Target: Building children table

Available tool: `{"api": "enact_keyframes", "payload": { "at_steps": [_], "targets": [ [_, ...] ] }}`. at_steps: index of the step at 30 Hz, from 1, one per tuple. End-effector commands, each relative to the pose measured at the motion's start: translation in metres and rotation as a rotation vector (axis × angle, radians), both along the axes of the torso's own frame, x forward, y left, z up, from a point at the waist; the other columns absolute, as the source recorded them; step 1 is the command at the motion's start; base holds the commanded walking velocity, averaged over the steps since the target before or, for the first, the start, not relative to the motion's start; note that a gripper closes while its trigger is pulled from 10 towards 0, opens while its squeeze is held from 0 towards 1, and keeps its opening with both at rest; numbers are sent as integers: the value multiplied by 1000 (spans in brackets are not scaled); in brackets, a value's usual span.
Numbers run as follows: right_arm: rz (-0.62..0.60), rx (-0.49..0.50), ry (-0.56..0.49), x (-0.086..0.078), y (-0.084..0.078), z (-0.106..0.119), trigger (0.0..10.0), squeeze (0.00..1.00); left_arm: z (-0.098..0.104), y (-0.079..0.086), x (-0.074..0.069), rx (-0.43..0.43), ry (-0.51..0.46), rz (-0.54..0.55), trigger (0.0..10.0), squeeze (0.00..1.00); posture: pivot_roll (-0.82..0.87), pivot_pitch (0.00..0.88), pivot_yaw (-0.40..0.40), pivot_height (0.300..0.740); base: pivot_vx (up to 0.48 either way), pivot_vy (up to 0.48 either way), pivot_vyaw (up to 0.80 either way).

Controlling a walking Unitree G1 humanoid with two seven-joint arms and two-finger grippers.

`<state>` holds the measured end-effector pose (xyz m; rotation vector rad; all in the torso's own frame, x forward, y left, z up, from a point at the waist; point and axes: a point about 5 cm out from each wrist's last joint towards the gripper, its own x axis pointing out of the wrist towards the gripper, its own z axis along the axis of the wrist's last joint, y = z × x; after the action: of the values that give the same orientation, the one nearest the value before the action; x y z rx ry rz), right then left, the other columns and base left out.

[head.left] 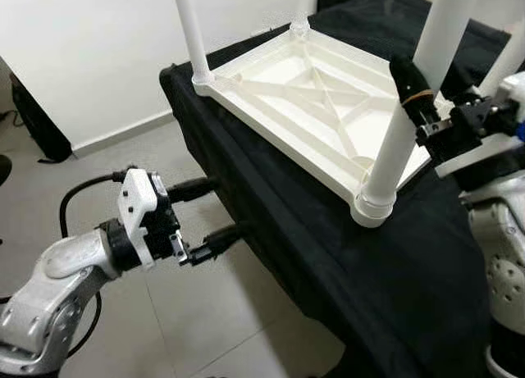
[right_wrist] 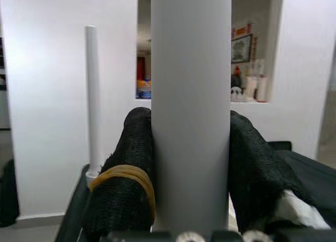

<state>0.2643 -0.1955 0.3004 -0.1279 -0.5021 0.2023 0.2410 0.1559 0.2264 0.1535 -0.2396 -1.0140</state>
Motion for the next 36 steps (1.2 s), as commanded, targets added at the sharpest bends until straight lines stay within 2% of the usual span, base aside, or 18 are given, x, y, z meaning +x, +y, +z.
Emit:
{"api": "enact_keyframes", "payload": {
  "at_steps": [1,4,6,8,12,17,25,32,36],
  "targets": [
    [-230,19,431,19,-25,-71,10000,0,-4,-2,2,6,0,12,10000,0,-61,211,72,740,0,0,0],
    [-323,47,415,14,-25,-70,10000,0,-4,-4,4,3,-5,12,10000,0,-62,206,70,740,0,0,0],
    [-323,47,415,14,-25,-70,10000,0,-4,-4,4,3,-5,12,10000,0,-62,206,70,740,0,0,0],
    [-368,102,372,7,-23,-69,10000,0,-4,-4,5,2,-8,16,10000,0,-59,203,68,740,0,0,0],
    [-343,158,319,-1,-17,-69,10000,0,-3,-3,7,2,-13,27,10000,0,-57,197,71,740,0,0,0],
    [-326,182,313,-10,-13,-74,10000,0,-4,-3,9,2,-21,36,10000,0,-57,185,80,740,0,0,0],
    [-316,153,318,-21,-5,-79,10000,0,-1,-5,13,1,-39,34,10000,0,-65,179,94,740,0,0,0],
    [-324,94,330,-22,0,-81,10000,0,-1,-9,14,-9,-44,29,10000,0,-64,175,96,740,0,0,0],
    [-291,40,334,-15,9,-79,10000,0,-7,-25,19,-45,-35,-1,10000,0,-60,169,84,740,0,0,0]
  ]
}}
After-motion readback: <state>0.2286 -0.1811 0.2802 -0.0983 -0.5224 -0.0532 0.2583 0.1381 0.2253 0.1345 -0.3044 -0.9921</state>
